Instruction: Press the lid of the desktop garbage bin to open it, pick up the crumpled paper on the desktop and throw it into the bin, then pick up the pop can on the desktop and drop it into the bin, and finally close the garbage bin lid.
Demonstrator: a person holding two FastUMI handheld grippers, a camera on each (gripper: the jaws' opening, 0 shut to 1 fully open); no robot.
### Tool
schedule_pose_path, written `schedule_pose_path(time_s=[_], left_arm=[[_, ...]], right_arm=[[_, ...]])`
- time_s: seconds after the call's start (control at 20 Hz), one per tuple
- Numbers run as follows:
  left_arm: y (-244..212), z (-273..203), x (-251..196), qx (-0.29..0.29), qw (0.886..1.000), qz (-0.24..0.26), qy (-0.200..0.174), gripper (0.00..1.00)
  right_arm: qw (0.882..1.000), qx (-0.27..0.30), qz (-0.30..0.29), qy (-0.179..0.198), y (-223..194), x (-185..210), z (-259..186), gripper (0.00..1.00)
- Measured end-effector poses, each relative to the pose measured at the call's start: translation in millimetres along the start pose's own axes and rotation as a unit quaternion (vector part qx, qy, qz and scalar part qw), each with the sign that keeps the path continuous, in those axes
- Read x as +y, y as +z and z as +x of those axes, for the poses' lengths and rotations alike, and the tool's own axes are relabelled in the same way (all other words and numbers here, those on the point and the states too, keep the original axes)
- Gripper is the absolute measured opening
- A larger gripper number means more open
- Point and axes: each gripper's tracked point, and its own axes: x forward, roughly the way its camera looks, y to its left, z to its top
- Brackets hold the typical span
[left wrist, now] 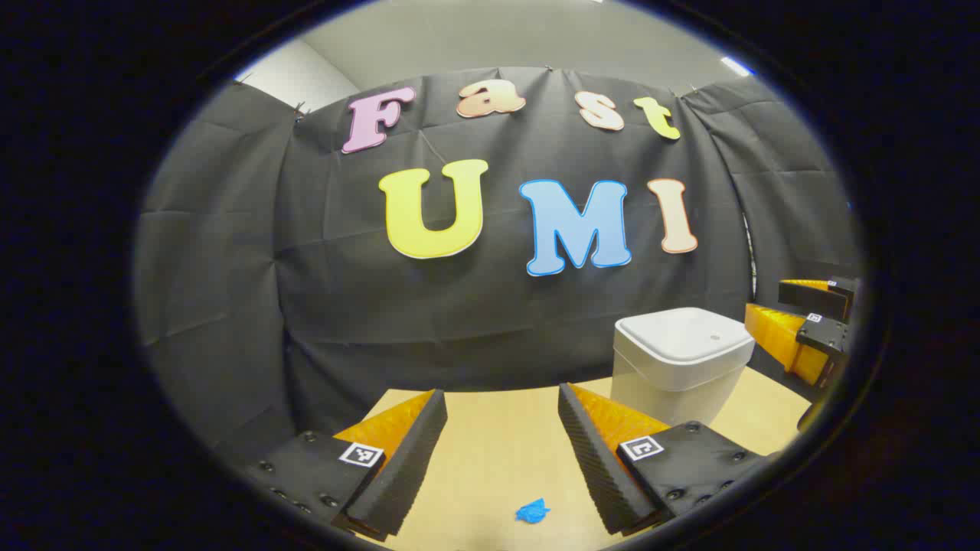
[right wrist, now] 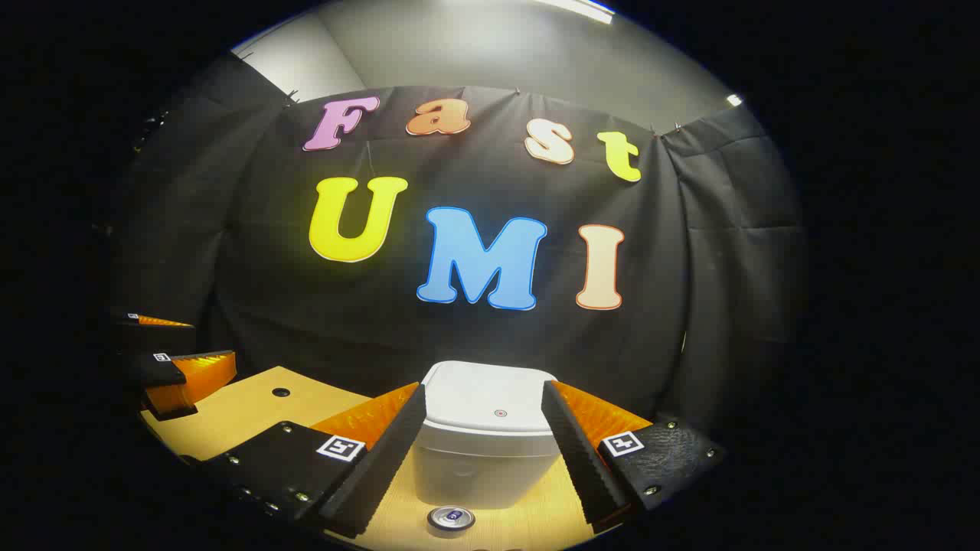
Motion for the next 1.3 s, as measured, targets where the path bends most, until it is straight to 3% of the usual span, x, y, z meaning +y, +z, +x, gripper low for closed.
schedule_pose_path(time_s=[0.3,0.5,0.55,0.6,0.65,0.7,0.75,0.9,0.95,1.3], left_arm=[[10,8,-4,-0.015,1.0,0.009,-0.007,1.0],[20,14,-5,-0.032,0.999,0.007,-0.006,0.86],[20,14,-5,-0.032,0.999,0.007,-0.007,0.86],[20,15,-7,-0.032,0.999,0.005,-0.01,1.0],[20,15,-9,-0.032,0.999,0.003,-0.012,1.0],[20,16,-10,-0.031,0.999,0.002,-0.013,0.97],[20,16,-11,-0.03,0.999,0.001,-0.014,0.98],[19,17,-10,-0.03,0.999,-0.001,-0.015,1.0],[19,16,-10,-0.029,0.999,-0.002,-0.014,1.0],[18,17,-11,-0.028,1.0,-0.005,-0.011,1.0]], right_arm=[[1.0,0.003,0.023,0.009,0,0,12,0.97],[0.999,0.003,0.031,0.006,0,-2,17,0.97],[0.999,0.004,0.033,0.006,1,-1,18,0.97],[0.999,0.006,0.034,0.006,0,-1,21,0.97],[0.999,0.007,0.035,0.009,-2,0,19,0.97],[0.999,0.012,0.036,0.013,-4,2,21,0.89],[0.999,0.014,0.037,0.017,-6,3,24,0.92],[0.999,0.017,0.039,0.002,-7,-7,23,0.29],[0.999,0.017,0.04,-0.001,-7,-6,23,0.0],[0.999,0.029,0.045,0.004,-13,-13,52,0.0]])
